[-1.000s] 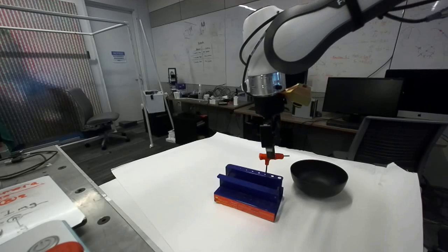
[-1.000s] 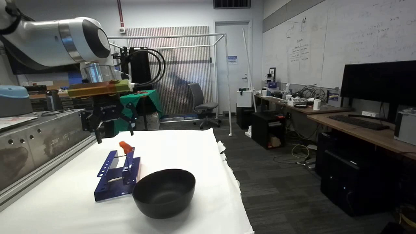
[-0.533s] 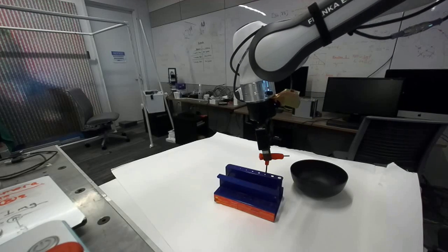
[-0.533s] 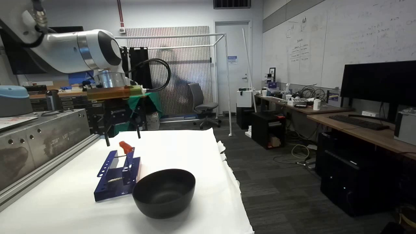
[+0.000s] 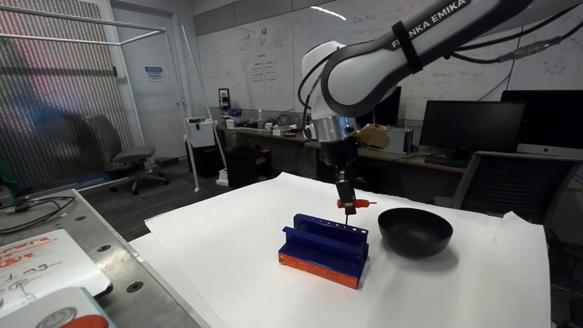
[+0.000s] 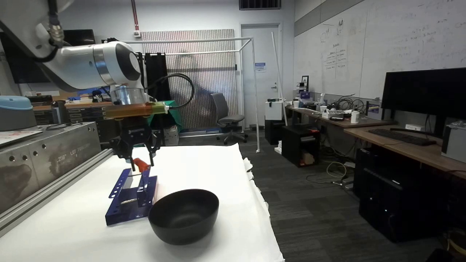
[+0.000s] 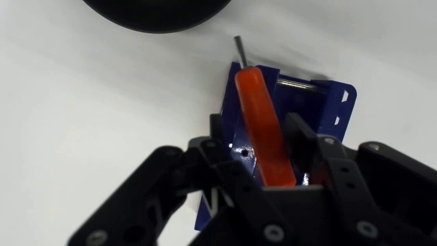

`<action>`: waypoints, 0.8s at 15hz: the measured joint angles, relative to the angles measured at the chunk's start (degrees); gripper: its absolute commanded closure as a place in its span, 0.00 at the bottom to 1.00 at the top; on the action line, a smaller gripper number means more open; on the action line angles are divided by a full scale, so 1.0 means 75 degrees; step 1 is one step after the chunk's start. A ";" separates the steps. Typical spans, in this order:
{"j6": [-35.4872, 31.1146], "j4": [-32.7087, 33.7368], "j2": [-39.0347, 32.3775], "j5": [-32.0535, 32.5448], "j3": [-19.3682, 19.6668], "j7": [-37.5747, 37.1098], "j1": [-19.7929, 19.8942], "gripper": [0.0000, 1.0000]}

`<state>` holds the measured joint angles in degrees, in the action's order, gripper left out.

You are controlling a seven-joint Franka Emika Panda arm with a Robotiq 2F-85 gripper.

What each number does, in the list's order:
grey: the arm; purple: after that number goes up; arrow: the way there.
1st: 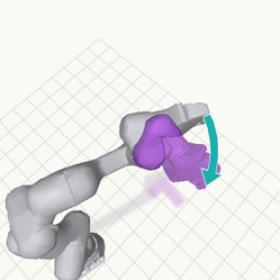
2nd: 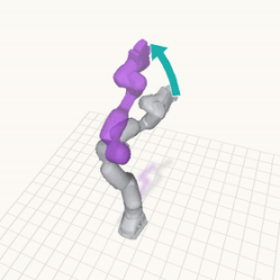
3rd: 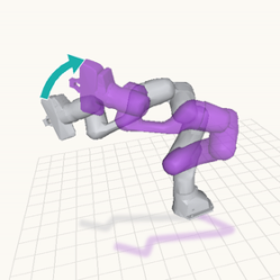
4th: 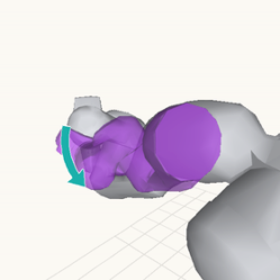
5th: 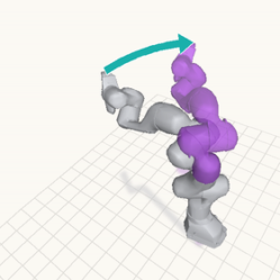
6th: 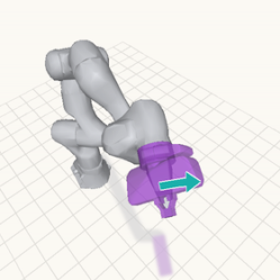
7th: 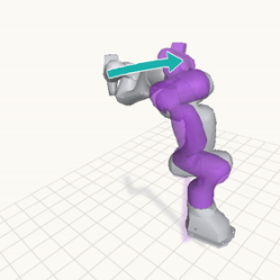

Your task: Pick up the orange object tool and put it in the bowl

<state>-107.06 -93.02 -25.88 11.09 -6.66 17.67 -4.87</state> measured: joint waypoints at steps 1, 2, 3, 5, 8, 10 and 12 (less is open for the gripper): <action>0.0002 0.0002 0.0001 0.0000 0.0004 0.0022 0.0007 0.88; 0.0003 0.0002 0.0001 0.0000 0.0007 0.0036 0.0009 0.93; 0.0016 0.0002 0.0005 0.0000 0.0007 0.0047 0.0008 0.95; 0.0045 -0.0009 0.0084 0.0013 0.0008 0.0049 0.0004 0.90; 0.0269 -0.0092 0.0611 0.0171 0.0008 -0.0038 -0.0036 0.90; 0.0614 -0.0178 0.1228 0.0320 0.0007 -0.0280 -0.0093 0.90; 0.0896 -0.0325 0.1913 0.0618 0.0023 -0.0863 -0.0130 0.90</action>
<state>-100.34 -95.46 -11.53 15.72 -6.48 11.20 -5.84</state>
